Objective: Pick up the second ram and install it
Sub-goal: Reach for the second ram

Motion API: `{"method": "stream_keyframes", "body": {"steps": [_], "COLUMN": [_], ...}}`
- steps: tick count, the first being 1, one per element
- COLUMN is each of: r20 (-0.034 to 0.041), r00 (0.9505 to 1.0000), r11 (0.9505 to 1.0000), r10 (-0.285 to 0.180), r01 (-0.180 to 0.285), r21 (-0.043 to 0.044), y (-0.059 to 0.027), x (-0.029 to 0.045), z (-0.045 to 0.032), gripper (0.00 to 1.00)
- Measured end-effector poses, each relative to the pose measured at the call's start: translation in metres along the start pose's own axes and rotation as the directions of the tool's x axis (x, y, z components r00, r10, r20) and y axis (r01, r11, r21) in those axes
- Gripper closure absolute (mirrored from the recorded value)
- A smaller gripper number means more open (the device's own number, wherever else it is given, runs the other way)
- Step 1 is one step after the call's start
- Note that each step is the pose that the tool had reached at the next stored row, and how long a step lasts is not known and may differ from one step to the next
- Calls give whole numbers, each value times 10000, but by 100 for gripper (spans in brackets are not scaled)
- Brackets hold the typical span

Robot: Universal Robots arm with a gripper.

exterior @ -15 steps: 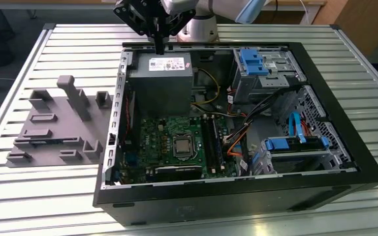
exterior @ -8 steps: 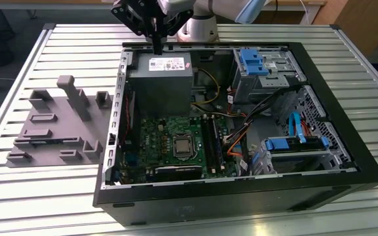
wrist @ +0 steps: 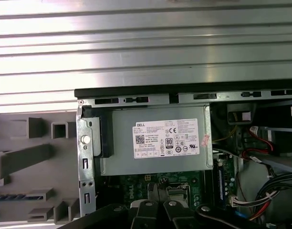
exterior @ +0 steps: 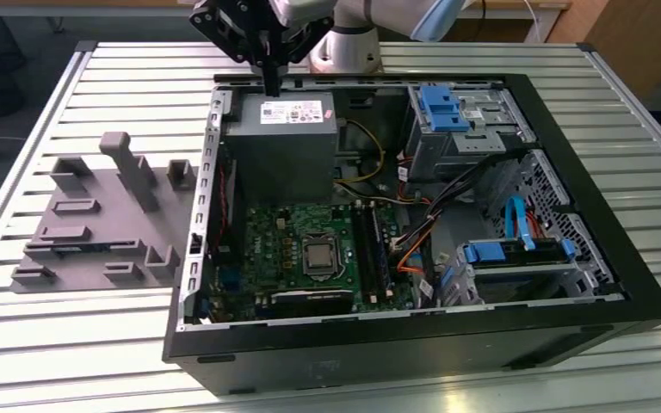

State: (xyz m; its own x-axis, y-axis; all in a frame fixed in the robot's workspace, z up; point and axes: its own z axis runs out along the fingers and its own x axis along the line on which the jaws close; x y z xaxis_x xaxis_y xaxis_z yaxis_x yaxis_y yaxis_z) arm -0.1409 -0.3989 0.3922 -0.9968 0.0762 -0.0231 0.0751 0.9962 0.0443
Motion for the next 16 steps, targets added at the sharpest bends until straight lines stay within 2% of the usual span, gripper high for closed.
{"method": "stream_keyframes", "body": {"steps": [16], "r20": [-9], "r00": [10000], "r11": [10000], "r10": [1], "r01": [-1], "r21": [1], "y": [-7], "x": [84], "z": [3], "gripper": [89]}}
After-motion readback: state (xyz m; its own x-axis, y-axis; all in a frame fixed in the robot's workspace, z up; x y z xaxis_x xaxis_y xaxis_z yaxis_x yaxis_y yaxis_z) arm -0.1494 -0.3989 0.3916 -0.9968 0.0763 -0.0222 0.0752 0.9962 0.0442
